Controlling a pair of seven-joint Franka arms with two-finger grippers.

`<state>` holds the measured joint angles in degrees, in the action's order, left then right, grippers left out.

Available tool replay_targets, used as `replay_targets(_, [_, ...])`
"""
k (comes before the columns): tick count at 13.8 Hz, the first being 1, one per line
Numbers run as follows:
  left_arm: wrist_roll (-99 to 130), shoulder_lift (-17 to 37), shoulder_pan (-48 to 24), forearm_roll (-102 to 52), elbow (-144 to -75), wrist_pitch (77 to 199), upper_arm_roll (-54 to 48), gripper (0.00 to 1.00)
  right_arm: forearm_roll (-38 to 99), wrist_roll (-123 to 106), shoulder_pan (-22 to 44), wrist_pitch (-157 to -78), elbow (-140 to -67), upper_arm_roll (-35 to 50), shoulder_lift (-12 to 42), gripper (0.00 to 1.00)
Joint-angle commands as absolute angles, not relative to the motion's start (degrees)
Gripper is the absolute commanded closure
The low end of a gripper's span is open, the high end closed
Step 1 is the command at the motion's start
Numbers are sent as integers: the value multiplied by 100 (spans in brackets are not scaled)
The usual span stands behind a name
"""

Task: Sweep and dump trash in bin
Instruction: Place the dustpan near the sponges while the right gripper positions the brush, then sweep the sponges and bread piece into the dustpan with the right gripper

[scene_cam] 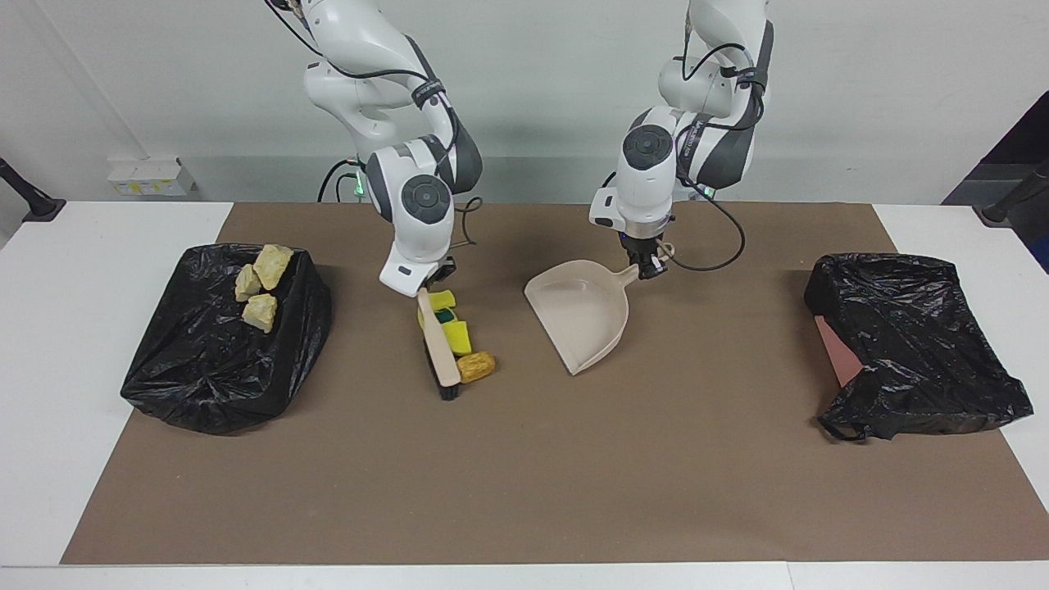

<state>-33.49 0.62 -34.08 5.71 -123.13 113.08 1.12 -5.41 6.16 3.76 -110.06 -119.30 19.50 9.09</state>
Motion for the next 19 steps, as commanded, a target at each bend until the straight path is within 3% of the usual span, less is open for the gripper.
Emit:
replay_targets(1, [-3436, 18, -3586, 659, -12471, 11487, 150, 100, 470, 387, 580, -10855, -11909, 1986, 879, 100])
replay_targets(7, [-3691, 0, -3525, 650, -12630, 11821, 149, 100, 2397, 88, 782, -10820, -11935, 2259, 704, 100])
replay_targets(11, [-3866, -26, -3507, 615, -12770, 12129, 149, 100, 2515, 604, 319, -9786, -11795, 2066, -146, 100])
replay_targets(13, [-4331, -18, -3507, 615, -12771, 12129, 158, 100, 1797, 1000, -113, -9466, -12162, 2074, -683, 100])
replay_targets(16, [-4359, -26, -3542, 615, -12762, 12103, 158, 100, 733, 1177, -333, -9694, -13058, 2074, -1343, 100])
replay_targets(19, [-4351, -26, -3568, 615, -12762, 12103, 158, 100, 571, 1160, -580, -9694, -13858, 2083, -1932, 100])
